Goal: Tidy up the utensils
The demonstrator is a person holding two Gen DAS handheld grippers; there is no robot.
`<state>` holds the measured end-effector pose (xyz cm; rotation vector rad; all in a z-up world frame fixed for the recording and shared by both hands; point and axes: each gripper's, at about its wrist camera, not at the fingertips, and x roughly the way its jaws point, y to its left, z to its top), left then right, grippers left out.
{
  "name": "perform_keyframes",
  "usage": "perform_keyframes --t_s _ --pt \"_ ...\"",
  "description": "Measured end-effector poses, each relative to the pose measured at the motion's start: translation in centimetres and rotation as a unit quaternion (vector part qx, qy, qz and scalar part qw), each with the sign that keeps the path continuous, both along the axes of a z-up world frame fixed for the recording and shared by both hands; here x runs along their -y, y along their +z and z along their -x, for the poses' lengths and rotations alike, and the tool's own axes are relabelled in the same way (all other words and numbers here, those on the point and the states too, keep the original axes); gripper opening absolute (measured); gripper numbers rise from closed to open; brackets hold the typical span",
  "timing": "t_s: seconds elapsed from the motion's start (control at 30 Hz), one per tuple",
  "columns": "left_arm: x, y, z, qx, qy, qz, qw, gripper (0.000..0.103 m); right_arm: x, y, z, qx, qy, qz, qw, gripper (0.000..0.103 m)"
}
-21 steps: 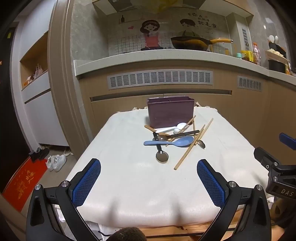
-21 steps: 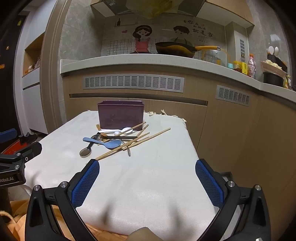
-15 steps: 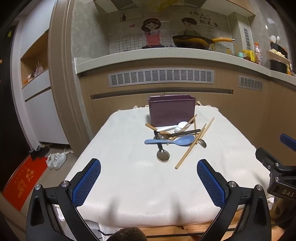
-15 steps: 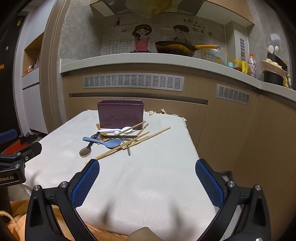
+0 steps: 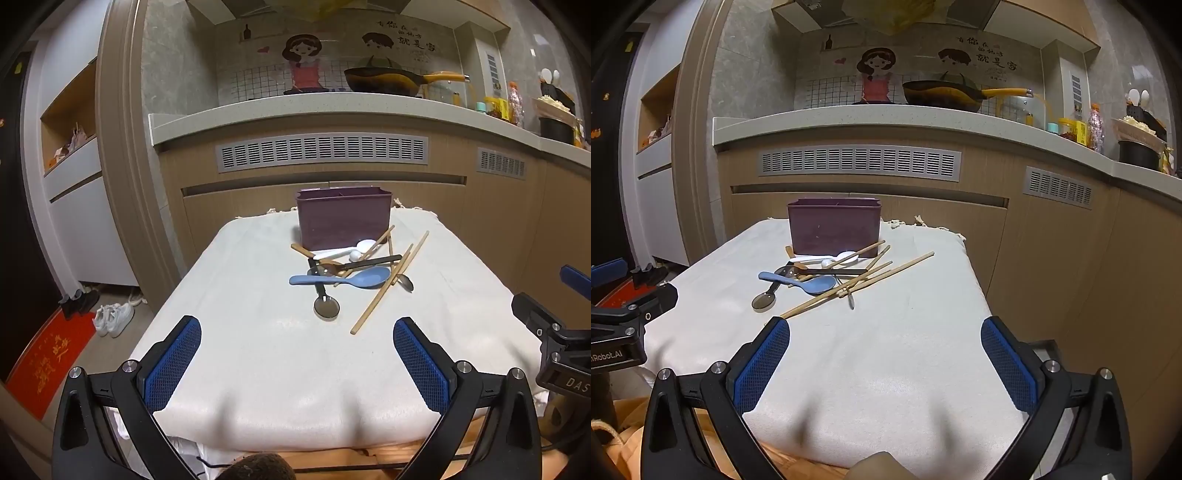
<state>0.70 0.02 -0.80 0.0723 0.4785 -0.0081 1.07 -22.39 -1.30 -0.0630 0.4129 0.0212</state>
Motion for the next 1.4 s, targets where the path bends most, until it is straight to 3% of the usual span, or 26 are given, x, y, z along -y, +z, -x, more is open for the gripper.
perform_keyframes --t_s 1.4 --pt "-0.4 -0.8 -0.2 -0.007 0.005 -0.001 1.0 0.103 0.0 0.3 0.3 0.002 0.002 -0.001 1.0 0.103"
